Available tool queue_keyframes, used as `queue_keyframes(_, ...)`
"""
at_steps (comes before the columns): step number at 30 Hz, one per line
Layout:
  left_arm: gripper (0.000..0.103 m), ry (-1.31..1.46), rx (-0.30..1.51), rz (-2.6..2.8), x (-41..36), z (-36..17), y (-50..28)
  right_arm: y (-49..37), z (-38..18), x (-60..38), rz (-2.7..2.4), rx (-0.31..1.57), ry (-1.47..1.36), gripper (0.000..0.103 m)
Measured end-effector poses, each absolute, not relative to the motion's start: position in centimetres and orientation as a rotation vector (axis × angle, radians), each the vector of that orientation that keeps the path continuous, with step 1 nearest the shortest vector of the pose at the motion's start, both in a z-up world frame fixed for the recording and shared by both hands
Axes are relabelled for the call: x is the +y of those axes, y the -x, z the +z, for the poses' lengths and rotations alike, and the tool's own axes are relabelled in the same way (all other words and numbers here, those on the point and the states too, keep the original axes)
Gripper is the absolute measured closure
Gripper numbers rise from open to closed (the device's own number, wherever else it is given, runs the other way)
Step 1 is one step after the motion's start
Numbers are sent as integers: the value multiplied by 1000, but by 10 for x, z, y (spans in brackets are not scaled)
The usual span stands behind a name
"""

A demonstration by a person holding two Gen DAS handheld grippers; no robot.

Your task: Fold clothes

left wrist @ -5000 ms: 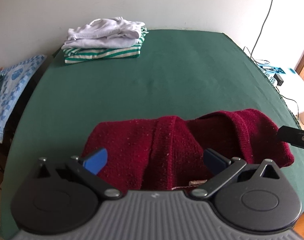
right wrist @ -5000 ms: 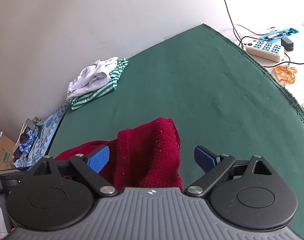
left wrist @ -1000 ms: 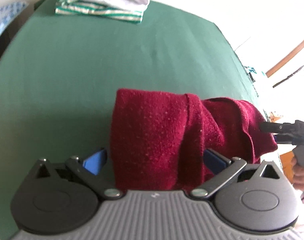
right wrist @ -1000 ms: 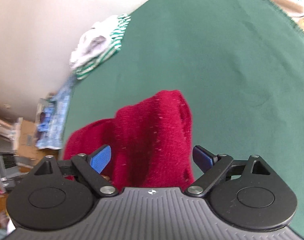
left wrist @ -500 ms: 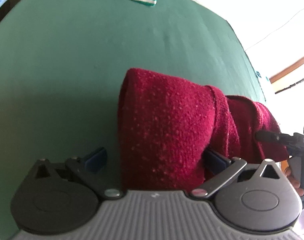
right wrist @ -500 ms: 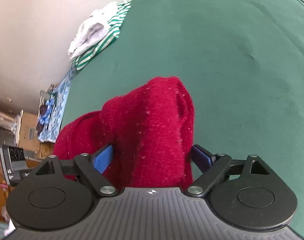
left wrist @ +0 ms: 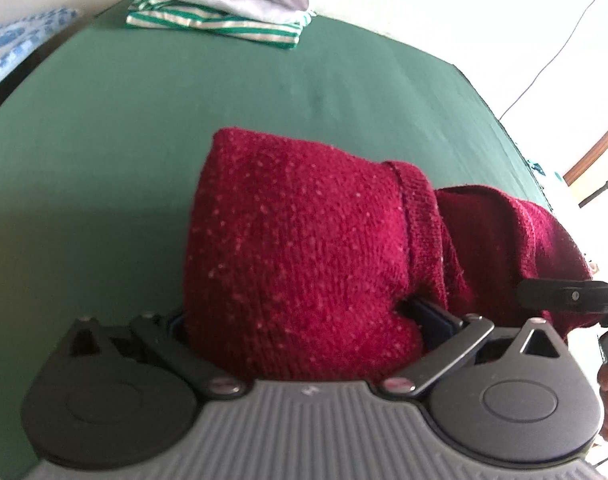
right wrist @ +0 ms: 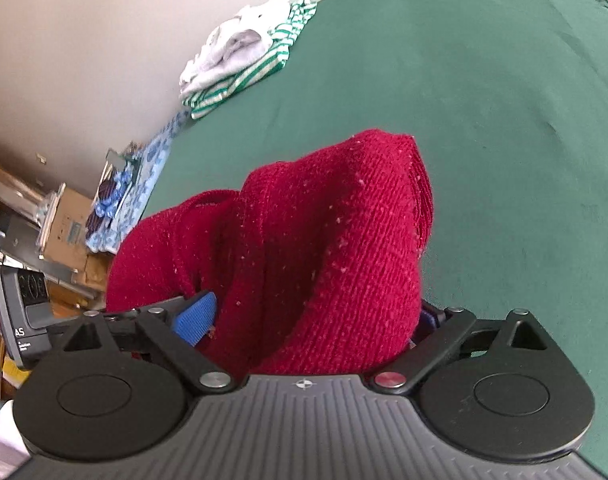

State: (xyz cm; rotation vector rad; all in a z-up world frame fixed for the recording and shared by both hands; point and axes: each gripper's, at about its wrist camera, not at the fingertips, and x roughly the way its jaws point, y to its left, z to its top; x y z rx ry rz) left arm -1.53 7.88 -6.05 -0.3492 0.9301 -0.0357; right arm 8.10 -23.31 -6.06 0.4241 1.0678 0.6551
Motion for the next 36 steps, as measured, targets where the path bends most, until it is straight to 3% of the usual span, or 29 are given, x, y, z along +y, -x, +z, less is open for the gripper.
queue_keyframes(1, 0, 357, 928, -41, 83, -59, 17, -82, -60, -233, 652, 1072, -415, 13)
queue_keyframes(2, 0, 365, 931, -45, 86, -59, 18, -83, -59, -232, 648, 1075, -406, 27)
queue_keyframes(5, 3, 384, 919, -33, 74, -62, 7, -82, -60, -234, 634, 1073, -396, 44)
queue_keyframes(7, 12, 347, 908, -27, 60, -64, 7, -81, -62, -234, 639, 1075, -414, 46)
queue_keyframes(9, 34, 303, 878, -38, 44, -56, 10, -75, -57, -232, 650, 1042, -389, 50)
queue_keyframes(10, 39, 285, 861, -37, 41, -49, 13, -72, -53, -231, 661, 1021, -369, 52)
queue_keyframes(13, 50, 267, 823, -29, 40, -35, 13, -70, -44, -229, 693, 985, -354, 53)
queue_keyframes(19, 54, 308, 772, -15, 59, -14, -3, -77, -27, -231, 738, 893, -396, 53)
queue_keyframes(28, 56, 156, 595, -78, 106, 70, -46, -126, 22, -187, 741, 770, -465, 53)
queue_keyframes(30, 67, 130, 561, -82, 125, 91, -66, -147, 39, -170, 741, 729, -470, 53)
queue_keyframes(34, 72, 103, 504, -66, 166, 134, -125, -203, 72, -125, 732, 667, -498, 53)
queue_keyframes(36, 79, 101, 488, -57, 187, 147, -160, -228, 79, -100, 723, 626, -485, 54)
